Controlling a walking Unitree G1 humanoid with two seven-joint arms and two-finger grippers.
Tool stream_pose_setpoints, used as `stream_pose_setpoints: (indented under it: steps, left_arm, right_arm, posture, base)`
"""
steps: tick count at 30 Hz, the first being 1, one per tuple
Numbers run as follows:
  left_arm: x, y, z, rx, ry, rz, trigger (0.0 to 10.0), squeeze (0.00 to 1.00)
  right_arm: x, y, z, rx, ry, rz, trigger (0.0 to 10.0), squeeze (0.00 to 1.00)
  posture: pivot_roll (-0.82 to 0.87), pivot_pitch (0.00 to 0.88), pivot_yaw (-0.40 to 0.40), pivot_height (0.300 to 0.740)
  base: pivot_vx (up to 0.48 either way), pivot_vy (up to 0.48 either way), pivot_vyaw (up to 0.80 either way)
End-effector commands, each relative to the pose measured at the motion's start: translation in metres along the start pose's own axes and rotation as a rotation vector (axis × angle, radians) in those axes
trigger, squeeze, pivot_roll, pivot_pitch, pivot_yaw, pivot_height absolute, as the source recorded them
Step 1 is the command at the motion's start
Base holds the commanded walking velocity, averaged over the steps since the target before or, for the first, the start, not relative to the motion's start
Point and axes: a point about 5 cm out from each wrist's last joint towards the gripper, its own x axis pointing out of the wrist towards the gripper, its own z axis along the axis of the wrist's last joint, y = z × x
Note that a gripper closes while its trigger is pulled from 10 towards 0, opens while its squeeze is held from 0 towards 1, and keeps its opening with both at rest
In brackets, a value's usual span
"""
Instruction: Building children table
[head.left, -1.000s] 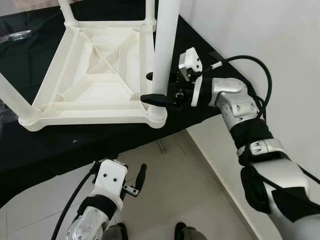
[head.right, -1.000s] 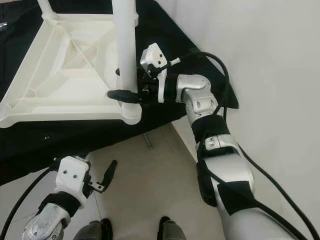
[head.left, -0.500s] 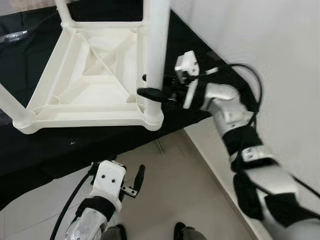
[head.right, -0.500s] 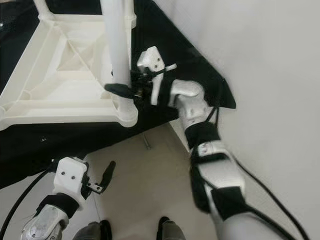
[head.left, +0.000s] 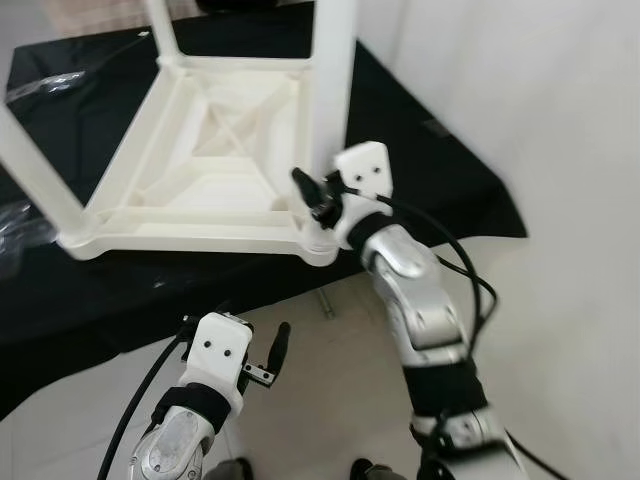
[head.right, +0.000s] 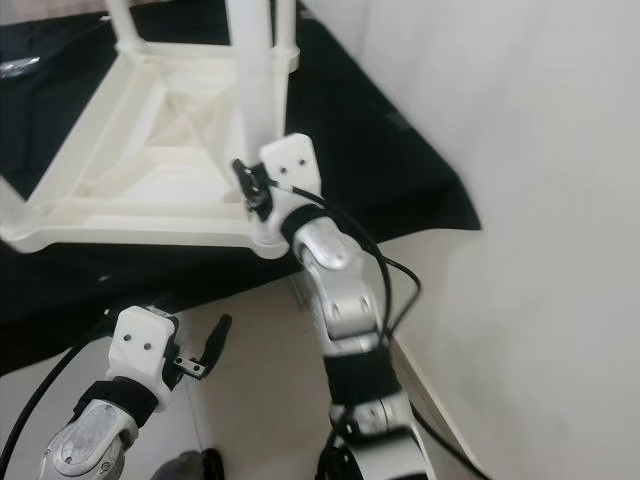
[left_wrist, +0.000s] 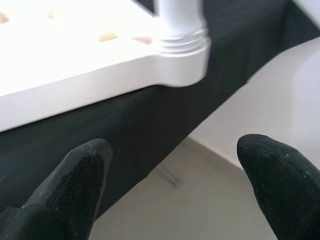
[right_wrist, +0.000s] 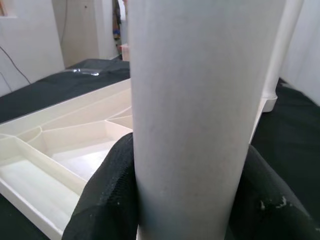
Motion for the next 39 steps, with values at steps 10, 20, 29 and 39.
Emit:
stream_pose_setpoints:
  steps: [10, 20, 29, 39]
  left_arm:
    - [0.006, 0.004, -0.010, -0.004, 0.026, 0.000, 10.0, 0.00]
    - [0.013, 0.008, -0.013, -0.012, 0.022, 0.013, 10.0, 0.00]
    - [0.007, 0.021, -0.017, 0.047, 0.037, 0.096, 10.0, 0.00]
    - [0.002, 0.030, -0.036, 0.089, 0.137, 0.145, 10.0, 0.00]
  right_arm:
    - [-0.022, 0.011, -0.006, 0.094, 0.028, 0.000, 10.0, 1.00]
    - [-0.062, 0.000, -0.040, 0.047, 0.109, 0.081, 10.0, 1.00]
    - [-0.135, -0.036, -0.080, -0.045, 0.287, -0.222, 10.0, 0.00]
    - [-0.167, -0.043, -0.092, -0.042, 0.387, -0.408, 10.0, 0.00]
  posture:
    - [0.08, 0.193, -0.045, 0.740]
    - [0.06, 0.166, -0.040, 0.740]
    - [0.05, 0.149, -0.029, 0.740]
    - [0.04, 0.083, -0.006, 0.740]
  base:
    - [0.000, 0.000, 0.00]
    - [0.000, 0.000, 0.00]
    - [0.000, 0.000, 0.00]
    - [0.000, 0.235, 0.00]
